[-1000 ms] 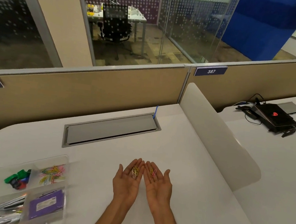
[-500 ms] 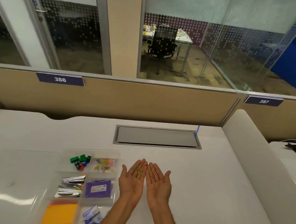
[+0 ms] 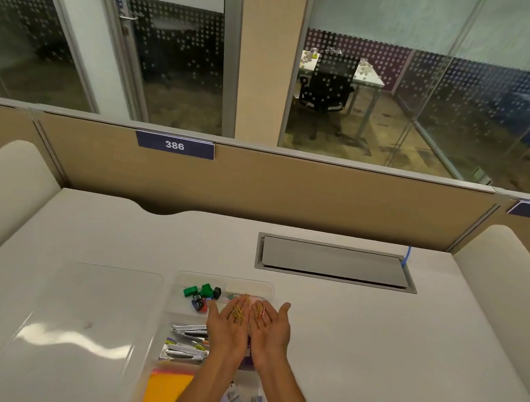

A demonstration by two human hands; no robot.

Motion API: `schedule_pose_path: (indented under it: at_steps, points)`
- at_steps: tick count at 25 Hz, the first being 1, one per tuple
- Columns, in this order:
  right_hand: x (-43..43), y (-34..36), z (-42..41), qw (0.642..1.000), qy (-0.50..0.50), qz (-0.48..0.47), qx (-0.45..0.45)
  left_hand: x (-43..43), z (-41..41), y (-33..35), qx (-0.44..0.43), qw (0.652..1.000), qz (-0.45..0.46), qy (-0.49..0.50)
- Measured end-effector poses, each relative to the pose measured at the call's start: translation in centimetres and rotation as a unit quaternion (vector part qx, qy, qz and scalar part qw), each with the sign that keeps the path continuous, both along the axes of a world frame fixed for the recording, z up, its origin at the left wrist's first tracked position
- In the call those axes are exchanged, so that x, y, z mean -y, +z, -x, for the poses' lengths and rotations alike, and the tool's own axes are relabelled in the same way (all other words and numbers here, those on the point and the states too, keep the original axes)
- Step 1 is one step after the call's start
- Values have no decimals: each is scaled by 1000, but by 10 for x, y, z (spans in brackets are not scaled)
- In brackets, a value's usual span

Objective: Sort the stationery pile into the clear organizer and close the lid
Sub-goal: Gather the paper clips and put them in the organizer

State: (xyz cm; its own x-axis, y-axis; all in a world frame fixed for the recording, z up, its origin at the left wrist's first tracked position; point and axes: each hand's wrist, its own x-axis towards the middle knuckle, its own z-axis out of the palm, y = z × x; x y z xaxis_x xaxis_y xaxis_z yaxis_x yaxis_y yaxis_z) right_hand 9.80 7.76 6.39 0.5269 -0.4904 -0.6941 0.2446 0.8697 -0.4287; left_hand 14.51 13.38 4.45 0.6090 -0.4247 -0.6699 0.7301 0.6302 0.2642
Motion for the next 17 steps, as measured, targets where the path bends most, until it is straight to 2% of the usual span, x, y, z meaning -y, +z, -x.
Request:
schedule_pose_path:
  at_steps: [12,17]
  points:
    - [-13,-2,-12,998,17,32,-41,-11,-13,-1,-27,999,31,-10]
    - [-27,5,-7,993,-1,115,-28,-33,-12,4,49,998,24,-11]
